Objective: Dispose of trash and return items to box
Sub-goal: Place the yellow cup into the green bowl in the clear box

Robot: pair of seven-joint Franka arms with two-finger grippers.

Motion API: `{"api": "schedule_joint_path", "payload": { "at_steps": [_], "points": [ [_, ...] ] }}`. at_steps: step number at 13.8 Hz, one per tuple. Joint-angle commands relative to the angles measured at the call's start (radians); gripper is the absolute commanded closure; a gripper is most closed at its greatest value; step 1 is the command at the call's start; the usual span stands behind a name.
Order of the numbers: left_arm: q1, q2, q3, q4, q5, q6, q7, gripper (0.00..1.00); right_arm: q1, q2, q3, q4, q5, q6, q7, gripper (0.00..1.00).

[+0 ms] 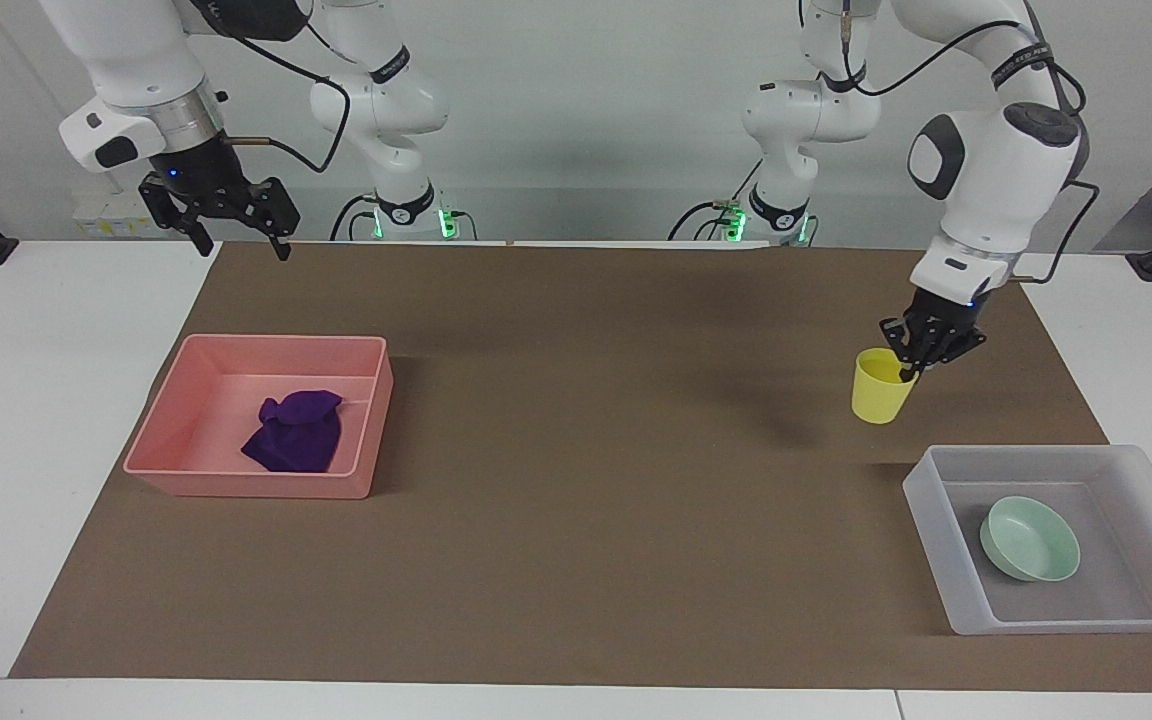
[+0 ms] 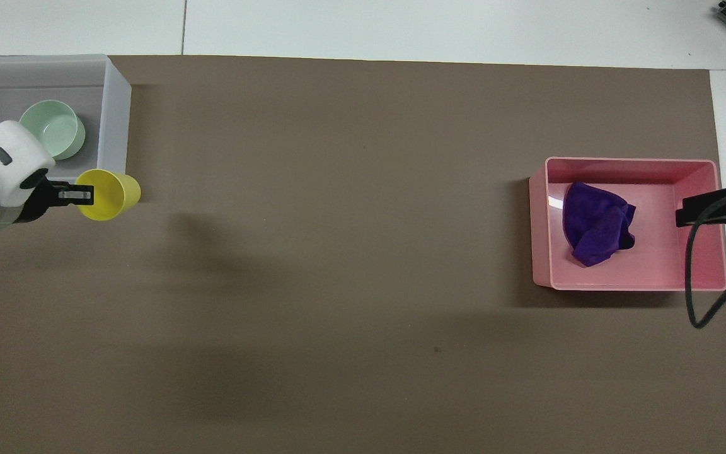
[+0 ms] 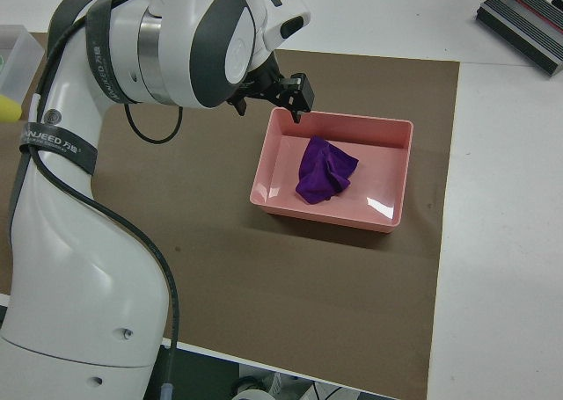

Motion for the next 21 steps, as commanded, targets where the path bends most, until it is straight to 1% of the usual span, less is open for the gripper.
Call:
{"api": "schedule_joint_path", "payload": {
  "at_steps": [1, 3, 5, 9, 10, 11, 12, 16, 19, 21],
  "points": [
    [0.089, 0.094, -0.010, 0.134, 0.014, -0.034, 0.072, 1.00, -0.004, -0.013, 0.004, -0.018, 0.005, -0.005, 0.010, 0.00],
    [0.134, 0.180, -0.012, 0.249, 0.005, -0.055, 0.091, 1.00, -0.004, -0.013, 0.004, -0.019, 0.003, -0.005, 0.010, 0.00],
    [0.180, 0.278, -0.013, 0.404, -0.044, -0.133, 0.093, 1.00, -0.004, -0.013, 0.004, -0.019, 0.003, -0.005, 0.010, 0.00],
    [0.229, 0.375, -0.016, 0.502, -0.050, -0.149, 0.099, 1.00, -0.004, -0.015, 0.004, -0.021, 0.003, -0.010, 0.010, 0.00],
    [0.247, 0.424, -0.021, 0.569, -0.050, -0.197, 0.099, 1.00, -0.004, -0.018, 0.004, -0.022, 0.005, -0.007, 0.010, 0.00],
    [0.252, 0.485, -0.022, 0.669, -0.050, -0.257, 0.100, 1.00, -0.004, -0.018, 0.004, -0.022, 0.003, -0.007, 0.010, 0.00],
    [0.267, 0.542, -0.028, 0.735, -0.050, -0.289, 0.099, 1.00, -0.004, -0.018, 0.004, -0.022, 0.005, -0.010, 0.010, 0.00],
    [0.328, 0.646, -0.077, 0.805, -0.050, -0.302, 0.099, 1.00, -0.004, -0.021, 0.004, -0.033, 0.003, -0.004, 0.010, 0.00],
    [0.341, 0.654, -0.082, 0.803, -0.050, -0.337, 0.099, 1.00, 0.005, -0.021, 0.006, -0.031, 0.003, 0.015, 0.017, 0.00],
    [0.342, 0.676, -0.082, 0.803, -0.050, -0.324, 0.099, 1.00, 0.011, -0.021, 0.004, -0.031, -0.009, 0.007, 0.017, 0.00]
  ]
}}
